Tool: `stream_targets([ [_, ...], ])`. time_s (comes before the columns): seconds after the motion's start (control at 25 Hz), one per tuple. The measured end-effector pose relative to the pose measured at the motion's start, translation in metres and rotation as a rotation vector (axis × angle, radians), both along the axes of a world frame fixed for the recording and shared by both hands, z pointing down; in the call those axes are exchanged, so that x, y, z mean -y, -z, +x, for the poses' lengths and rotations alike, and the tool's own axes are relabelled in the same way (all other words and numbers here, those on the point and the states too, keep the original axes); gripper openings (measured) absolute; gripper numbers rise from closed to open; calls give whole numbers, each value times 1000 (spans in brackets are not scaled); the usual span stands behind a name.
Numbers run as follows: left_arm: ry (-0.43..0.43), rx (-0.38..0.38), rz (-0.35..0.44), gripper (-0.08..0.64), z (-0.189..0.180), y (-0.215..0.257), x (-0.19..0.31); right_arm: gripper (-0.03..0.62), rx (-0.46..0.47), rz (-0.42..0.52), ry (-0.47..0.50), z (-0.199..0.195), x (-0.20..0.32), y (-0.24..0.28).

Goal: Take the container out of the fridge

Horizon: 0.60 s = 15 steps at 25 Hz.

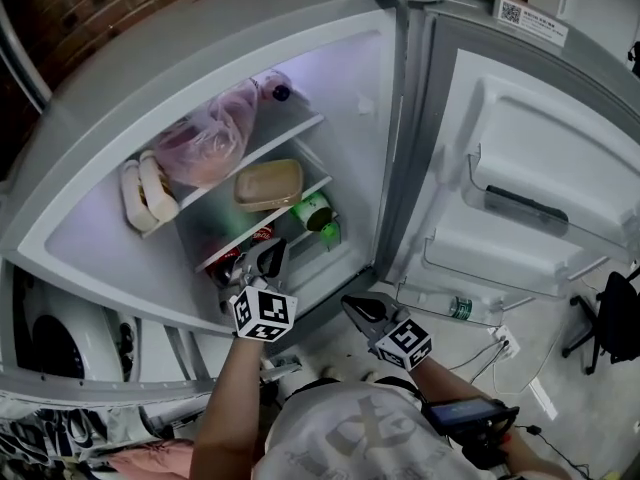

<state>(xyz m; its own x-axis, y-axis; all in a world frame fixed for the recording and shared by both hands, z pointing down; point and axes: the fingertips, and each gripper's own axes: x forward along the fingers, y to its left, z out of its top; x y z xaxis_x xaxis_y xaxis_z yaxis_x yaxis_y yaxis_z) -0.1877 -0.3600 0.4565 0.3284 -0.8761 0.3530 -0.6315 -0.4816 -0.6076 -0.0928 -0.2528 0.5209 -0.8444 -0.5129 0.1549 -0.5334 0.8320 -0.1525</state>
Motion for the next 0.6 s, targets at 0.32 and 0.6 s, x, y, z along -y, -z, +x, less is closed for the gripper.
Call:
stream_targets([
  [0.32, 19, 319, 33, 102, -21, 4, 62, 8, 2, -3, -9, 2, 9, -2],
  [0.6, 53, 444, -84, 232, -41, -15, 98, 8, 5, -12, -41, 14, 17, -3],
])
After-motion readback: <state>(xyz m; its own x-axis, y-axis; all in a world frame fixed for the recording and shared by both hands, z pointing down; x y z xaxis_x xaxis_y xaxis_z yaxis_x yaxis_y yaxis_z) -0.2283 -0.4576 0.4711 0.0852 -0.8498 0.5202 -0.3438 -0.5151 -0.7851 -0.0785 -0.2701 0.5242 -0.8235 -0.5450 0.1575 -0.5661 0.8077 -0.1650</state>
